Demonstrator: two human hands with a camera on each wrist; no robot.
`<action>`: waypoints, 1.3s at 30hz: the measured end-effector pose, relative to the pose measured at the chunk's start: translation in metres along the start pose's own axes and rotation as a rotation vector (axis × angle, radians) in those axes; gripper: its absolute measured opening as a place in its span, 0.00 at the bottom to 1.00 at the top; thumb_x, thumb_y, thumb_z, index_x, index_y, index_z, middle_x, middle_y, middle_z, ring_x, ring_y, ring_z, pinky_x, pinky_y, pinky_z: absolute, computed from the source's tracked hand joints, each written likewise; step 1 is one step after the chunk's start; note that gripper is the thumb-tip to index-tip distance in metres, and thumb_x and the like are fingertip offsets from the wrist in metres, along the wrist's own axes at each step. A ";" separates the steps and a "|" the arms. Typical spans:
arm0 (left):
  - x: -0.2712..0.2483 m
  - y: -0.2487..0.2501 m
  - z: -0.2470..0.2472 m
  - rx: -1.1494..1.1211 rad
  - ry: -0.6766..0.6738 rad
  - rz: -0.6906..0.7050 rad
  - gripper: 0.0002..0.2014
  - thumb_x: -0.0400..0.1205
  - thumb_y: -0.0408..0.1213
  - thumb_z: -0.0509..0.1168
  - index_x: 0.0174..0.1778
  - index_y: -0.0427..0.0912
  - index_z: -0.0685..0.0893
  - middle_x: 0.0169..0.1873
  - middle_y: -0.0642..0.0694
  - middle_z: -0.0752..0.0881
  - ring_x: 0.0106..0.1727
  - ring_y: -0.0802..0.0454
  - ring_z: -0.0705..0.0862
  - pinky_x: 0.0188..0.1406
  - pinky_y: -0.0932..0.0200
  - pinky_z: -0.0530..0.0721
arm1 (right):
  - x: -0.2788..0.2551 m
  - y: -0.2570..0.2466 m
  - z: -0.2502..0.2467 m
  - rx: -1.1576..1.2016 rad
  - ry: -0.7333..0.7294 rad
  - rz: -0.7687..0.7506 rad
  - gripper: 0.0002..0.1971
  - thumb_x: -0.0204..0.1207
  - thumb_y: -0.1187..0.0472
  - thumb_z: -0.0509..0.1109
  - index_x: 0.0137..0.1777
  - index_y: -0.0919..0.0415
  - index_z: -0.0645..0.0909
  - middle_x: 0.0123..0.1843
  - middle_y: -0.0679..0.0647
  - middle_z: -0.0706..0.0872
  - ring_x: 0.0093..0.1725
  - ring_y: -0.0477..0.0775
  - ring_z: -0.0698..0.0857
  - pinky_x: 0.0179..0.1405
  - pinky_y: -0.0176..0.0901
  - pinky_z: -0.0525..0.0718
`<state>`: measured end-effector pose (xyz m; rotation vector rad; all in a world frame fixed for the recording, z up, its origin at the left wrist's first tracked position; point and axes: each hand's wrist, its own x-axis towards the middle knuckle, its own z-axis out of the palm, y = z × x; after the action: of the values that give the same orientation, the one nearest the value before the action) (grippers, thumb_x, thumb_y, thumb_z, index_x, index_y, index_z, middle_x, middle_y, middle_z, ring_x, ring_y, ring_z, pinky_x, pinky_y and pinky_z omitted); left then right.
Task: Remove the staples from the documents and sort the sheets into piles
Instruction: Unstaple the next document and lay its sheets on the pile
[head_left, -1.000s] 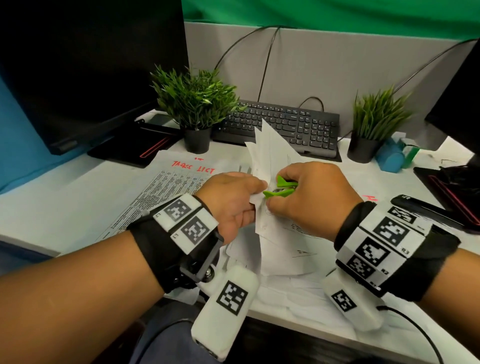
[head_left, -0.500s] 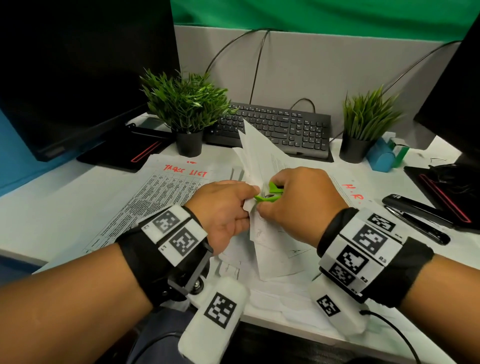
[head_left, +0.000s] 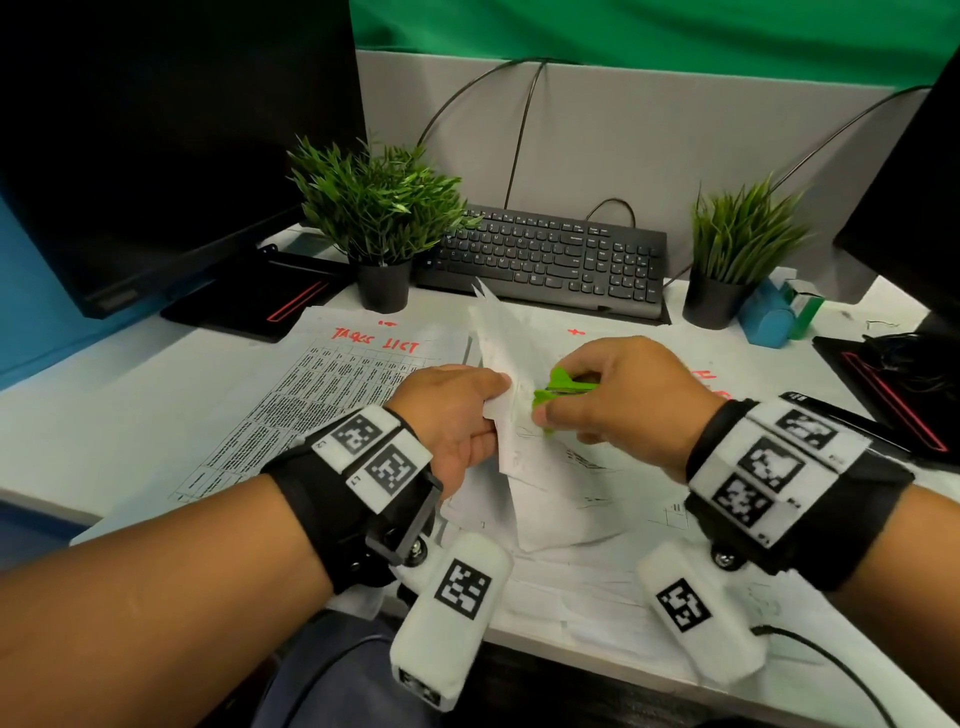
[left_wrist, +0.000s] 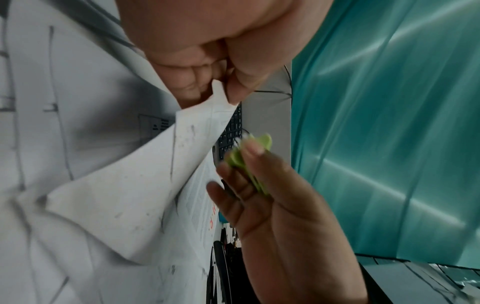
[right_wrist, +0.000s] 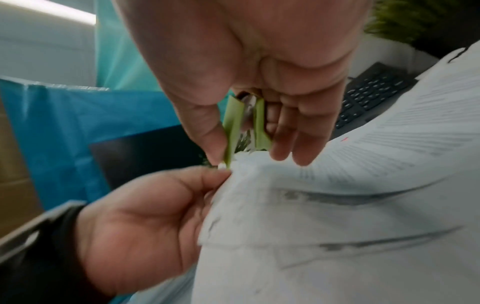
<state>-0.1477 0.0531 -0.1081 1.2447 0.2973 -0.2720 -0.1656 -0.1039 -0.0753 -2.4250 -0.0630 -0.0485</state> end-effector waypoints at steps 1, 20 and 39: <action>0.002 0.001 -0.001 -0.007 0.011 0.000 0.08 0.86 0.26 0.66 0.59 0.30 0.86 0.48 0.32 0.93 0.38 0.41 0.93 0.34 0.50 0.94 | 0.002 0.006 -0.007 0.056 0.008 0.047 0.17 0.63 0.54 0.86 0.45 0.63 0.88 0.47 0.66 0.90 0.42 0.60 0.89 0.49 0.64 0.90; -0.010 0.002 0.013 0.216 -0.015 0.198 0.09 0.80 0.22 0.70 0.36 0.38 0.82 0.39 0.33 0.83 0.39 0.40 0.84 0.54 0.29 0.88 | 0.014 -0.009 0.001 -0.186 0.046 -0.050 0.08 0.72 0.54 0.78 0.37 0.58 0.89 0.35 0.52 0.88 0.42 0.55 0.88 0.48 0.46 0.88; 0.012 -0.003 0.004 0.307 0.183 0.170 0.10 0.76 0.30 0.74 0.49 0.40 0.82 0.49 0.27 0.90 0.37 0.43 0.84 0.39 0.47 0.90 | 0.016 0.018 -0.011 0.573 0.054 0.056 0.09 0.75 0.70 0.72 0.34 0.60 0.85 0.31 0.55 0.87 0.30 0.51 0.85 0.34 0.42 0.82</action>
<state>-0.1373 0.0478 -0.1142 1.5934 0.3122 -0.0566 -0.1484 -0.1242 -0.0774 -1.8509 0.0150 -0.0609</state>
